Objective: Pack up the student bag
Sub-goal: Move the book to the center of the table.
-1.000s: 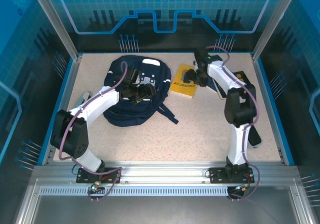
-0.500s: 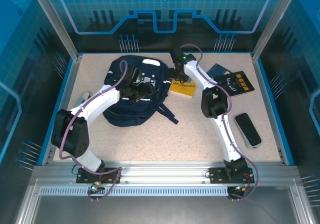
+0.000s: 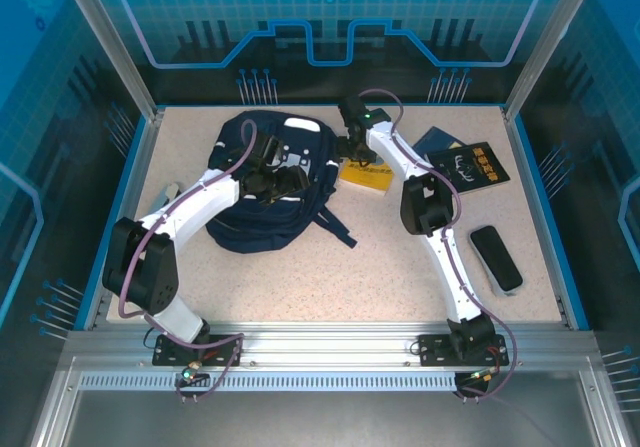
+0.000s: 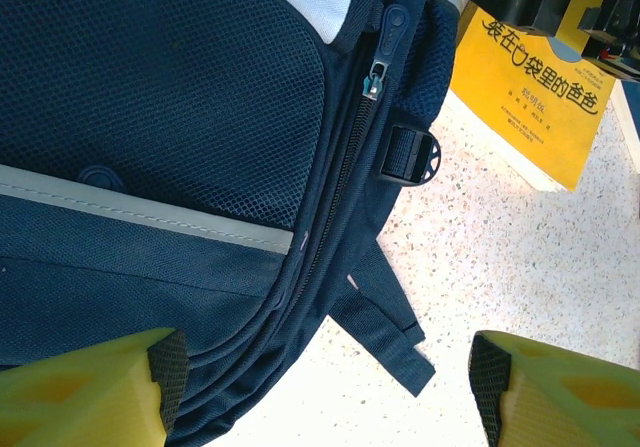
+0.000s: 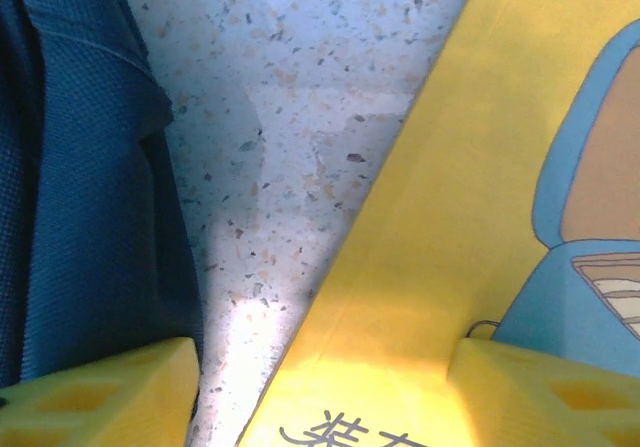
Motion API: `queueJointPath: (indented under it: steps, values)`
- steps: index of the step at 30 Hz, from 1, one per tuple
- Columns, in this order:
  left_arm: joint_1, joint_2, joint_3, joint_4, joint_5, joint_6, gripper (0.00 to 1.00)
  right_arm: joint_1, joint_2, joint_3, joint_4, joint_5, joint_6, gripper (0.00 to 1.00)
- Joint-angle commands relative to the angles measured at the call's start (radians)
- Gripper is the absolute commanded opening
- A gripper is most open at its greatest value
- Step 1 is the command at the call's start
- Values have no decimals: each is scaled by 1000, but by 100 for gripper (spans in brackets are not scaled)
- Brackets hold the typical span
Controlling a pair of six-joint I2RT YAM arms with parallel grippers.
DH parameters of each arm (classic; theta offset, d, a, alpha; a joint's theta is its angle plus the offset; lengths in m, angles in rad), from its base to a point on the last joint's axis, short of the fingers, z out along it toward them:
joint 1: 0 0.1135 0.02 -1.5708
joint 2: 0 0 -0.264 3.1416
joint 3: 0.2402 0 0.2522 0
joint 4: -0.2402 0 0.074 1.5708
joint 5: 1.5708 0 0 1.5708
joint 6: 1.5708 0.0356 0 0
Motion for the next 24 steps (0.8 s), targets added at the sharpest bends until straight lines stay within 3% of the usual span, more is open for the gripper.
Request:
queueJointPath:
  steps: [1,4,7,14,24]
  values:
    - [-10,6,26,-15,-15,35,77,-5,104,-4,-125,30,-15,73]
    - [-11,15,36,-17,-13,41,77,-5,107,-23,-192,72,-16,63]
    - [-10,17,42,-16,-3,39,77,0,48,-149,-193,71,-30,54]
    - [-11,8,28,4,21,22,77,31,-225,-627,-34,-38,-22,54]
    - [-35,4,-23,50,63,-22,77,143,-561,-1198,167,-166,147,52]
